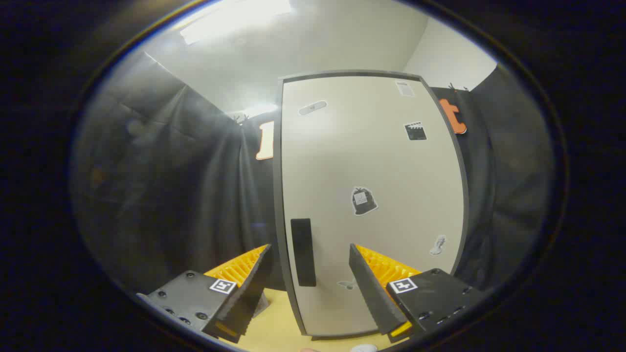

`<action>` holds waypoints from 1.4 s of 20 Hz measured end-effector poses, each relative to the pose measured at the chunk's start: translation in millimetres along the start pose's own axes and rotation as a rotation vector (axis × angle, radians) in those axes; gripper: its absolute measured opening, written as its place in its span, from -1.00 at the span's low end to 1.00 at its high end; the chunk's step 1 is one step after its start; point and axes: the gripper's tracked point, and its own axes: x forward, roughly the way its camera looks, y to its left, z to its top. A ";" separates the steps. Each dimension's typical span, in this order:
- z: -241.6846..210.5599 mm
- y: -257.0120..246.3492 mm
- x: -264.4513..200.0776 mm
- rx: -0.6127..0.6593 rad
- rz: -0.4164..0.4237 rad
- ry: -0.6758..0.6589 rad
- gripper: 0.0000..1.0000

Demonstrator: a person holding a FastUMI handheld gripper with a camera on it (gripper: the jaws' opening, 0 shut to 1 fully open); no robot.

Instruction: Open the shoe cabinet door, grab the shoes and put them into the shoe cabinet, then close the shoe cabinet door.

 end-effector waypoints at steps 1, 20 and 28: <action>-1.6 -0.3 1.0 0.002 -0.004 0.005 0.94; -3.0 0.6 23.1 0.024 -0.029 -0.015 0.94; -23.0 6.9 56.4 0.015 -0.030 0.023 0.93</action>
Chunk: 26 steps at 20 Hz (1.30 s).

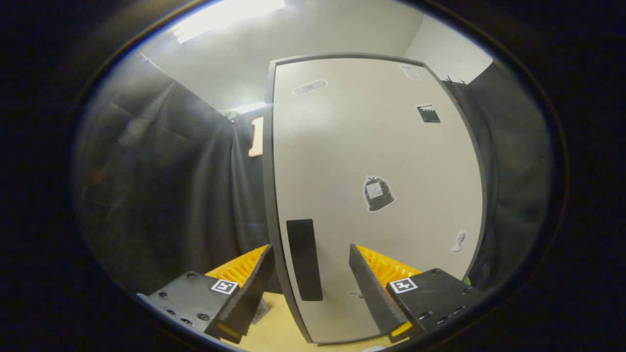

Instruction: Open the shoe cabinet door, grab the shoes and put them into the shoe cabinet, then close the shoe cabinet door.

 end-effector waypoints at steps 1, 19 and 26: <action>-3.1 0.7 5.3 -0.001 -0.004 0.008 0.87; -21.7 9.6 21.4 -0.008 -0.039 0.028 -0.57; -15.7 5.6 -14.7 -0.017 -0.075 0.005 -0.58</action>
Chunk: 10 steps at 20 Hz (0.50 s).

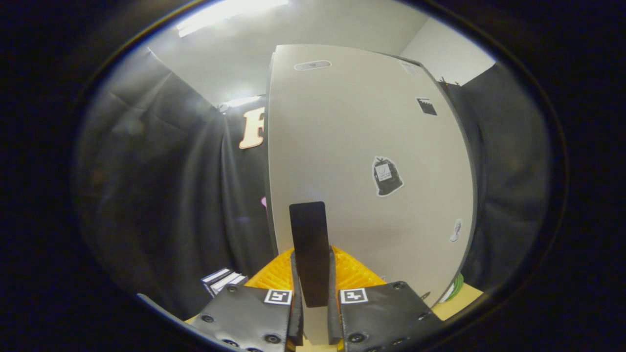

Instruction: Open the shoe cabinet door, grab the shoes and put them into the shoe cabinet, then close the shoe cabinet door.

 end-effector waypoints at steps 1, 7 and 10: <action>1.2 -0.8 -2.6 0.000 0.000 0.000 -0.58; 5.7 -9.2 -30.7 0.015 0.037 0.006 -0.67; 8.1 -17.1 -44.9 0.020 0.074 0.016 -0.67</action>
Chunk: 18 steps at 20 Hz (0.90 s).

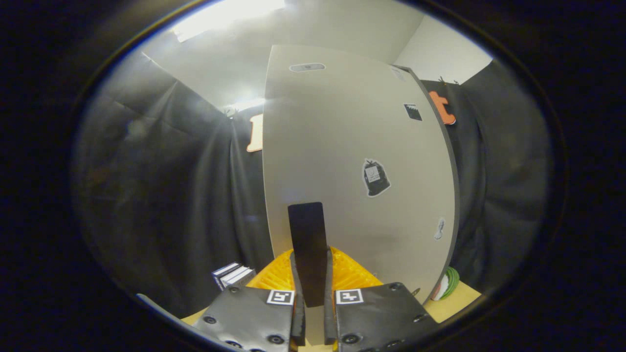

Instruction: Open the shoe cabinet door, grab the shoes and put them into the shoe cabinet, then close the shoe cabinet door.

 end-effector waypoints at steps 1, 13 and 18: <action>0.8 -2.9 -4.2 0.003 0.011 0.001 -0.67; 14.0 -56.0 -79.0 0.030 0.081 0.023 -0.68; 21.1 -88.9 -109.9 0.022 0.050 0.009 -0.68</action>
